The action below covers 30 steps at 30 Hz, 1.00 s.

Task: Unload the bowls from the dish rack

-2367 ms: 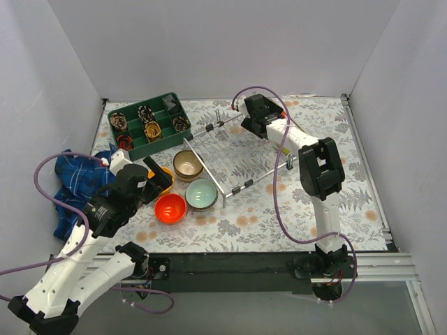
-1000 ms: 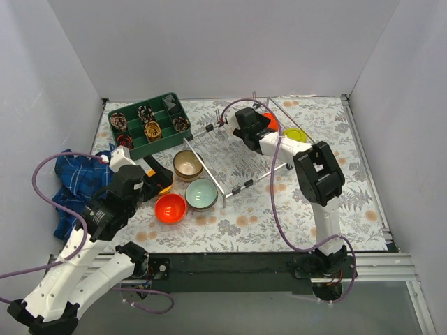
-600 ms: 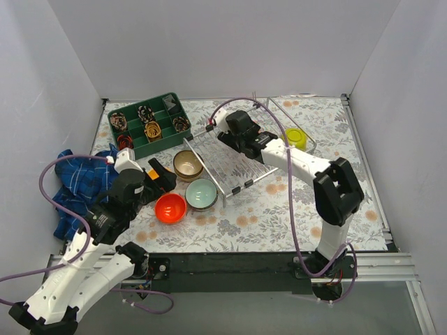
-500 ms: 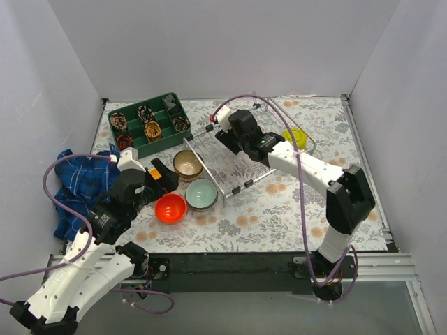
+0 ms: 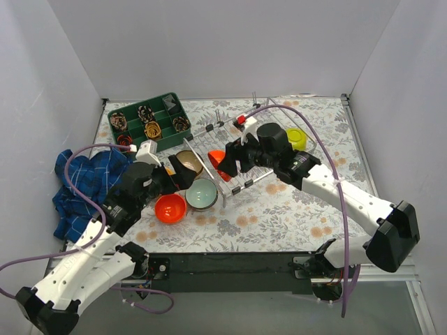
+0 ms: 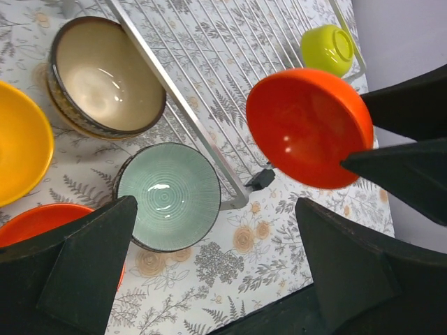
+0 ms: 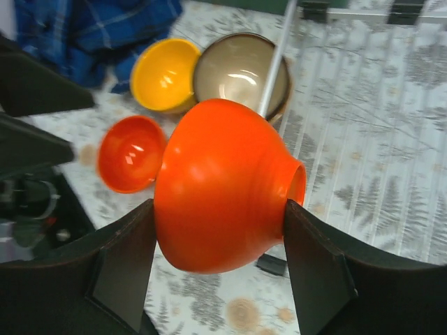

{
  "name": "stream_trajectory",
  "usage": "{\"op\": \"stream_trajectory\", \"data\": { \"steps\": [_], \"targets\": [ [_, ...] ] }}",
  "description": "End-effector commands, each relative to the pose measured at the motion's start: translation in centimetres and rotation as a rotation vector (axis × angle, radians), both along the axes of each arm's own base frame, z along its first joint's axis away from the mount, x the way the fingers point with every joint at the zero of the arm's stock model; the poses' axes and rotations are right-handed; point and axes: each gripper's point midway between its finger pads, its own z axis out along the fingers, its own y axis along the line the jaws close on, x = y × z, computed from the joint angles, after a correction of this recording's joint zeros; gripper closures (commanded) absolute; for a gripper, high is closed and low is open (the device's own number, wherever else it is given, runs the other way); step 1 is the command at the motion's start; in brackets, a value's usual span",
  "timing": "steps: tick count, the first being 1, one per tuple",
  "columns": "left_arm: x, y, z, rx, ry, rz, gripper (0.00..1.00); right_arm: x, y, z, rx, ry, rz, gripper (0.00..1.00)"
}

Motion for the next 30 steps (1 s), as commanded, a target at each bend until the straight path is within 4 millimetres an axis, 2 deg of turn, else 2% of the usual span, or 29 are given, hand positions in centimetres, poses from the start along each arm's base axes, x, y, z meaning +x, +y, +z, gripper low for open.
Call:
{"op": "stream_trajectory", "data": {
  "steps": [1,2,3,4,6,10,13,17,19,20,22,23,24,25,26,27,28,30],
  "targets": [
    [0.2,-1.8,0.9,-0.055,-0.047,-0.085,0.02,-3.6,2.3,6.5,0.328,0.059,0.121,0.79],
    [0.3,-1.9,0.7,-0.055,-0.045,-0.084,0.02,-4.4,2.5,6.8,0.372,0.106,0.135,0.79],
    [-0.1,-2.6,0.7,-0.072,-0.033,-0.12,0.02,-4.8,2.5,6.1,0.392,0.14,0.133,0.79],
    [-0.1,-2.9,0.7,-0.08,-0.035,-0.133,0.02,-5.1,2.5,7.2,0.439,0.128,0.143,0.8],
    [-0.1,-3.3,0.5,-0.089,-0.03,-0.152,0.02,-5.6,2.6,7.5,0.497,0.181,0.142,0.79],
    [-0.3,-3.7,-0.1,-0.119,-0.009,-0.16,0.07,-6.3,2.7,7.2,0.567,0.242,0.153,0.8],
    [-0.2,-3.6,-0.7,-0.121,0.006,-0.146,0.12,-7.1,3.1,7.8,0.62,0.286,0.192,0.8],
    [-0.3,-3.4,-1.6,-0.129,0.035,-0.125,0.3,-7.5,3.2,7.6,0.669,0.321,0.209,0.79],
    [-0.4,-3.4,-2.1,-0.13,0.049,-0.118,0.35,-7.5,3.2,7.9,0.688,0.326,0.218,0.79],
    [-0.4,-3.4,-2.2,-0.135,0.054,-0.118,0.43,-7.7,3.3,7.7,0.688,0.335,0.227,0.79],
    [-0.5,-3.4,-2.3,-0.146,0.063,-0.111,0.52,-7.7,3.5,7.5,0.694,0.343,0.232,0.78],
    [-0.6,-3.3,-2.2,-0.151,0.06,-0.108,0.57,-7.7,3.5,7.4,0.694,0.352,0.23,0.75],
    [-0.6,-3.3,-2.2,-0.154,0.062,-0.105,0.68,-7.6,3.5,7.1,0.691,0.357,0.225,0.74],
    [-0.5,-3.3,-2.1,-0.154,0.057,-0.103,0.75,-7.6,3.6,6.8,0.687,0.362,0.222,0.71],
    [-0.5,-3.1,-2.0,-0.152,0.057,-0.097,0.84,-7.4,3.6,6.5,0.682,0.362,0.214,0.64],
    [-0.4,-2.8,-1.9,-0.145,0.056,-0.078,0.96,-7.4,3.6,6.0,0.676,0.368,0.207,0.57],
    [-0.4,-2.6,-1.8,-0.141,0.056,-0.066,1.0,-7.3,3.6,5.7,0.671,0.368,0.201,0.43],
    [-0.2,-1.5,-2.0,-0.117,0.064,-0.004,1.0,-7.1,3.6,5.1,0.654,0.358,0.193,0.31]
  ]
}}
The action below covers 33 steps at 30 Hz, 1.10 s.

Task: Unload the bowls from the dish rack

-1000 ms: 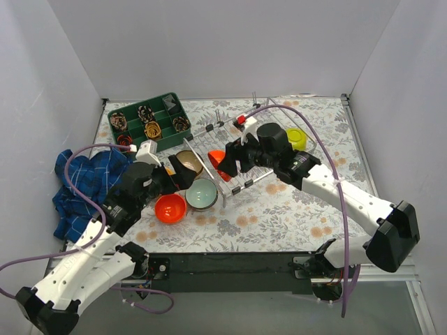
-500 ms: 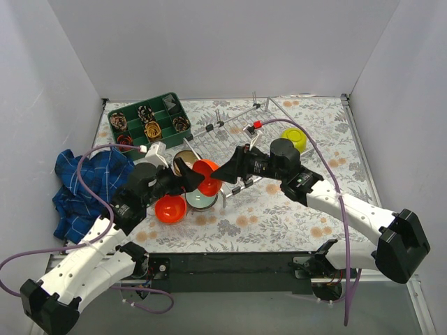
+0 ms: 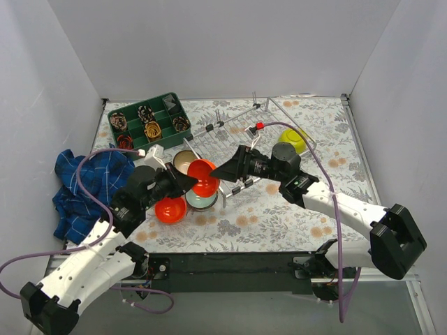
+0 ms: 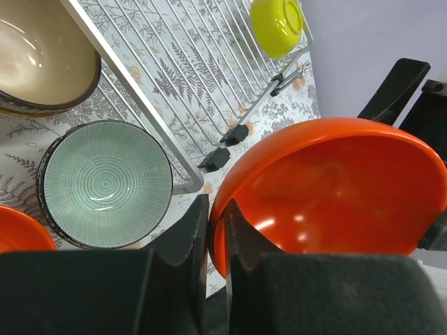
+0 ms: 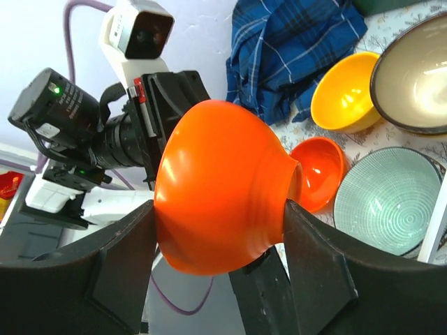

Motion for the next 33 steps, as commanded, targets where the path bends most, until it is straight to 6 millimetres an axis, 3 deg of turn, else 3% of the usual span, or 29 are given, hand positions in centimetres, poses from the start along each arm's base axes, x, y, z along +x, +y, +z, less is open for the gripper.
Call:
{"op": "stream_trajectory", "data": {
  "steps": [1,3,5,6,7,8,9,15,20,27,33],
  "targets": [
    [0.6,2.5,-0.1,0.066,0.008,0.13,1.0,-0.2,0.2,1.2,0.036,-0.066,0.007,0.24],
    [0.5,4.3,-1.1,0.113,0.06,0.219,1.0,0.3,0.1,0.7,-0.013,-0.098,-0.013,0.19],
    [0.4,5.5,-1.3,0.116,0.103,0.298,1.0,1.2,-0.4,-1.3,-0.12,-0.078,-0.06,0.14],
    [-0.4,6.5,-2.5,0.149,0.166,0.338,1.0,1.6,-0.7,-1.9,-0.169,-0.125,-0.078,0.14],
    [-0.3,7.7,-2.8,0.153,0.19,0.42,1.0,2.7,-1.0,-1.7,-0.2,-0.149,-0.127,0.13],
    [-0.6,8.3,-3.0,0.159,0.218,0.456,1.0,2.8,-1.7,-3.1,-0.278,-0.136,-0.14,0.13],
    [-1.4,9.4,-4.0,0.206,0.266,0.49,1.0,3.2,-2.2,-3.6,-0.325,-0.176,-0.157,0.12],
    [-3.6,12.7,-5.6,0.317,0.411,0.648,1.0,5.5,-5.7,-5.7,-0.584,-0.254,-0.276,0.11],
    [-4.8,13.5,-7.8,0.36,0.486,0.689,1.0,6.6,-7.4,-5.5,-0.664,-0.328,-0.334,0.1],
    [-4.2,12.9,-10.4,0.378,0.507,0.674,1.0,7.2,-8.6,-6.5,-0.741,-0.362,-0.35,0.09],
    [-4.1,12.9,-10.9,0.364,0.504,0.685,0.7,7.9,-9.6,-6.6,-0.817,-0.407,-0.353,0.09]
  ]
}}
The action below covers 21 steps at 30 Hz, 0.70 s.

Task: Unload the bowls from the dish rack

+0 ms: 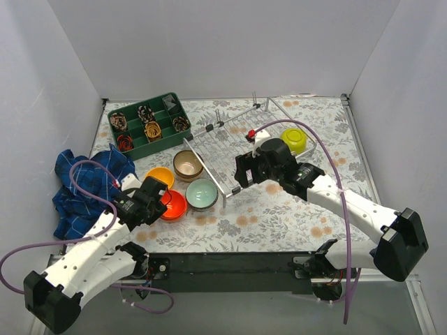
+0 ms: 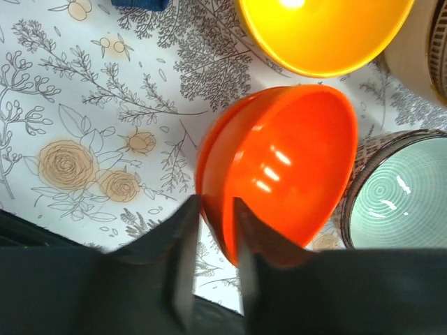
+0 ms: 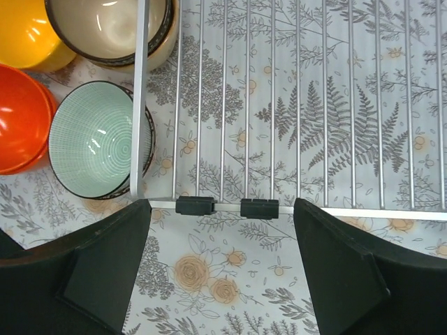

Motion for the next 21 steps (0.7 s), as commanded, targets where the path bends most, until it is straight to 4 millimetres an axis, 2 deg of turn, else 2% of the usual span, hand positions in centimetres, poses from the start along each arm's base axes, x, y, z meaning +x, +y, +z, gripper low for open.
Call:
{"op": "stream_trajectory", "data": {
  "steps": [1,6,7,8,10,11,12,15,18,20,21],
  "targets": [
    [1.1,-0.1,0.8,-0.029,-0.077,0.034,0.57,1.8,-0.7,2.9,-0.039,-0.108,-0.018,0.09],
    [0.7,-0.2,1.3,-0.065,-0.093,0.04,0.3,3.5,-2.5,2.5,-0.182,-0.147,-0.071,0.07],
    [0.7,-0.2,1.7,-0.075,-0.108,0.04,0.25,4.5,-3.4,3.0,-0.232,-0.181,-0.114,0.07],
    [0.7,-0.1,2.1,-0.076,-0.115,0.04,0.18,5.0,-4.1,2.4,-0.281,-0.175,-0.134,0.06],
    [0.7,0.0,3.0,-0.077,-0.136,0.035,0.09,6.4,-6.0,2.4,-0.38,-0.206,-0.196,0.05],
    [0.9,0.0,4.1,-0.08,-0.166,0.022,0.02,7.4,-6.5,2.4,-0.416,-0.208,-0.224,0.05],
    [1.0,0.0,4.6,-0.081,-0.179,0.013,0.02,8.1,-7.9,2.3,-0.489,-0.225,-0.264,0.03],
    [1.5,-0.2,7.0,-0.091,-0.242,-0.026,0.02,10.4,-9.8,1.9,-0.632,-0.243,-0.32,0.01],
    [1.9,-0.6,8.9,-0.102,-0.294,-0.068,0.02,12.6,-11.4,1.2,-0.726,-0.226,-0.364,0.01],
    [2.1,-0.8,9.7,-0.108,-0.315,-0.088,0.02,13.9,-12.2,-0.4,-0.786,-0.197,-0.365,0.01],
    [2.1,-0.9,10.0,-0.104,-0.319,-0.105,0.02,14.5,-12.1,-0.2,-0.793,-0.199,-0.368,0.01]
  ]
}}
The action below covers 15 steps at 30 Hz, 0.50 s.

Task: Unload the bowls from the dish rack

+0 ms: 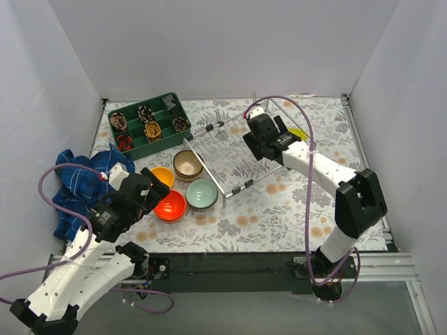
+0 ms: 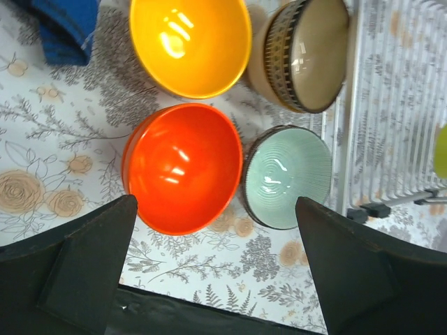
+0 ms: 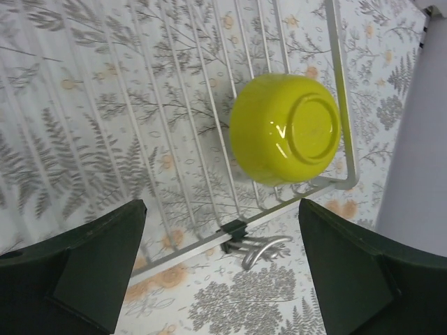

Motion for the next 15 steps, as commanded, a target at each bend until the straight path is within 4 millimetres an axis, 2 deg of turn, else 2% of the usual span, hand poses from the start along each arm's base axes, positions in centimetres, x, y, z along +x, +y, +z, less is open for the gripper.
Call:
{"op": "stream_trajectory", "data": {
  "steps": [1,3,4,7,15],
  "targets": [
    [0.6,-0.2,2.6,0.018,-0.073,-0.061,0.02,3.2,-2.7,-0.3,-0.163,-0.004,-0.069,0.01],
    [0.7,-0.5,2.9,0.017,-0.08,-0.078,0.02,4.3,-2.9,-0.5,-0.178,0.0,-0.073,0.02],
    [0.7,-0.5,2.8,0.024,-0.078,-0.085,0.02,4.8,-2.9,-1.4,-0.2,0.015,-0.073,0.02],
    [0.7,-0.7,2.6,0.03,-0.072,-0.102,0.02,6.1,-3.4,-2.0,-0.236,0.019,-0.086,0.01],
    [1.4,-1.3,2.7,0.044,-0.086,-0.142,0.02,8.6,-5.2,-2.7,-0.266,0.016,-0.11,0.02]
  ]
}}
